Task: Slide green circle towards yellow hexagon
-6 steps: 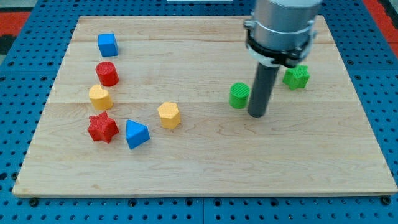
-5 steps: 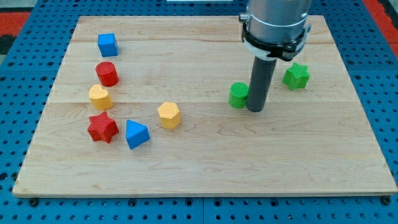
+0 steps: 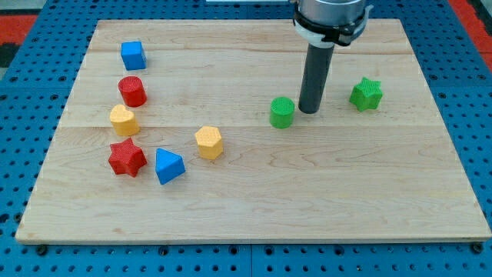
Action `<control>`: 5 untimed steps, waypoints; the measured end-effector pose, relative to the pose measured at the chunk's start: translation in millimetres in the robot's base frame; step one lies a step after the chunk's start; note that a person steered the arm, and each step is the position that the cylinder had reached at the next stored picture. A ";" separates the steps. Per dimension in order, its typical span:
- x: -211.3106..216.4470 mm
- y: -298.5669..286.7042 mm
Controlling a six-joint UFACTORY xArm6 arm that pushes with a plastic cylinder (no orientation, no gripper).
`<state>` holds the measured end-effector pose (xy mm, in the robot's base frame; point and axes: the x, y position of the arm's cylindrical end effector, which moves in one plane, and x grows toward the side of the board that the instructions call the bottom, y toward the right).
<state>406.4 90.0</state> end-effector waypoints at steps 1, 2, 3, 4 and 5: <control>9.8 -18.6; 14.1 -34.4; 14.5 -46.9; 20.6 -43.0; 38.1 62.0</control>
